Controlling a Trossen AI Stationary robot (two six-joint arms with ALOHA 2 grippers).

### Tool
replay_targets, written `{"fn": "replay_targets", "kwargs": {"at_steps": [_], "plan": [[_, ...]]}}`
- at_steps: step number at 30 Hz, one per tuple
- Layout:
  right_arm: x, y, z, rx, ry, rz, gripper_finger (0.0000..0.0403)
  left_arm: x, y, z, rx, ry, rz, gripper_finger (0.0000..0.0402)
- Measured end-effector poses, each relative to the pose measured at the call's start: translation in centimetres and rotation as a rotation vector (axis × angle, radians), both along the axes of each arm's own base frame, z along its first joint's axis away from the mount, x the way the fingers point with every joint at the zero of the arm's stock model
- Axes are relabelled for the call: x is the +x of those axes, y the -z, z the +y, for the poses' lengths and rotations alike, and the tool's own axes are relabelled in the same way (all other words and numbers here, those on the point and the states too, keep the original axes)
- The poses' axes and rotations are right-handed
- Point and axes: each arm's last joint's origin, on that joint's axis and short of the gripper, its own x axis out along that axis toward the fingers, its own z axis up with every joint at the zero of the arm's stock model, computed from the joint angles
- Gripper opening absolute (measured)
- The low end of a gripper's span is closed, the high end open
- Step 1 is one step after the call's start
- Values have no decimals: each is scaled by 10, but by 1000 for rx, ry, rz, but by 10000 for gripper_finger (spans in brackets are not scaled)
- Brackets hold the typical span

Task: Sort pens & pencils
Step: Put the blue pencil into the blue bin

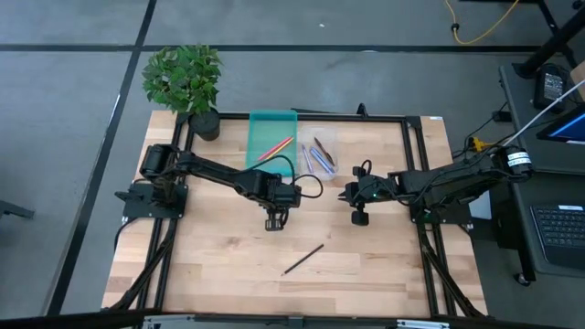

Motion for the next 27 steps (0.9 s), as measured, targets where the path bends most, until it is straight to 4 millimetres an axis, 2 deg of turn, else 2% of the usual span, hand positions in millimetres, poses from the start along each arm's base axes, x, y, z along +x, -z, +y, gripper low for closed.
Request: {"fn": "replay_targets", "kwargs": {"at_steps": [10, 15, 19, 22, 27], "plan": [[0, 0, 0, 20, 11, -3, 48, -2, 2, 10, 322, -123, -20, 1], [0, 0, 0, 19, 10, -3, 48, -6, 27, 14, 355, -146, 4, 0], [0, 0, 0, 20, 10, -4, 48, -11, 45, 18, 496, -165, 51, 0], [0, 0, 0, 19, 9, -9, 48, -11, 51, 21, 570, -181, 57, 0], [0, 0, 0, 18, 9, -9, 49, -6, 52, 29, 590, -192, 32, 0]]}}
